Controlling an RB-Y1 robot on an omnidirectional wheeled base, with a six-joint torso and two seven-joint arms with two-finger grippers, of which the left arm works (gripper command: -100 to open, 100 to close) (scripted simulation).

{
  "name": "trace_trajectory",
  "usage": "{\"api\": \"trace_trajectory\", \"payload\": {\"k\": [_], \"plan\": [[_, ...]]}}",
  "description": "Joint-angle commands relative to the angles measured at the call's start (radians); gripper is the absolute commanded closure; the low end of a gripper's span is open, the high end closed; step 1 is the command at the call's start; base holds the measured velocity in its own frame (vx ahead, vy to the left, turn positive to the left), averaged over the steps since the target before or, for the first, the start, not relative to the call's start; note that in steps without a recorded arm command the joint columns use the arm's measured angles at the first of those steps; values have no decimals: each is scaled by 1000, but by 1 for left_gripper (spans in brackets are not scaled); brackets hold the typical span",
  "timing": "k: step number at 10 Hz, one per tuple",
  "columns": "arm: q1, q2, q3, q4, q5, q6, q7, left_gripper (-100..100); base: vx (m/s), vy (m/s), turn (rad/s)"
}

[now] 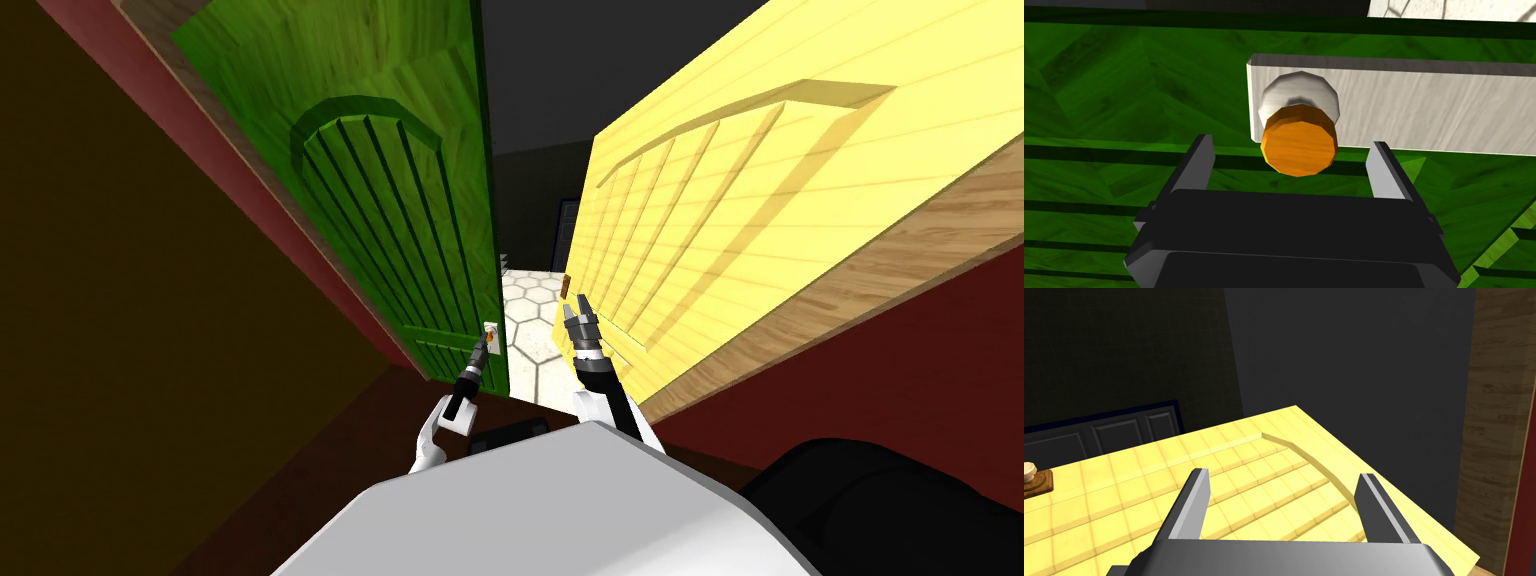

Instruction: Push the door open

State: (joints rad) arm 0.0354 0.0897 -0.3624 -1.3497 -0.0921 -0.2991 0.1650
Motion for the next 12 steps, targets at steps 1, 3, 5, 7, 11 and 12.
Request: {"api": "trace_trajectory", "payload": {"k": [1,3,5,7,11,12], "plan": [[-7,-5,6,13,1,-4,-2,-100,180,-68,-27],[-4,-4,4,9,1,-3,-2,100,35,-14,2],[-4,-4,4,9,1,-3,-2,100,-24,13,-6],[-4,-4,4,9,1,-3,-2,100,-13,5,4],[-11,-4,32,21,2,1,-13,100,97,-58,32],[-13,-4,37,23,2,1,-15,100,108,-125,45]]}}
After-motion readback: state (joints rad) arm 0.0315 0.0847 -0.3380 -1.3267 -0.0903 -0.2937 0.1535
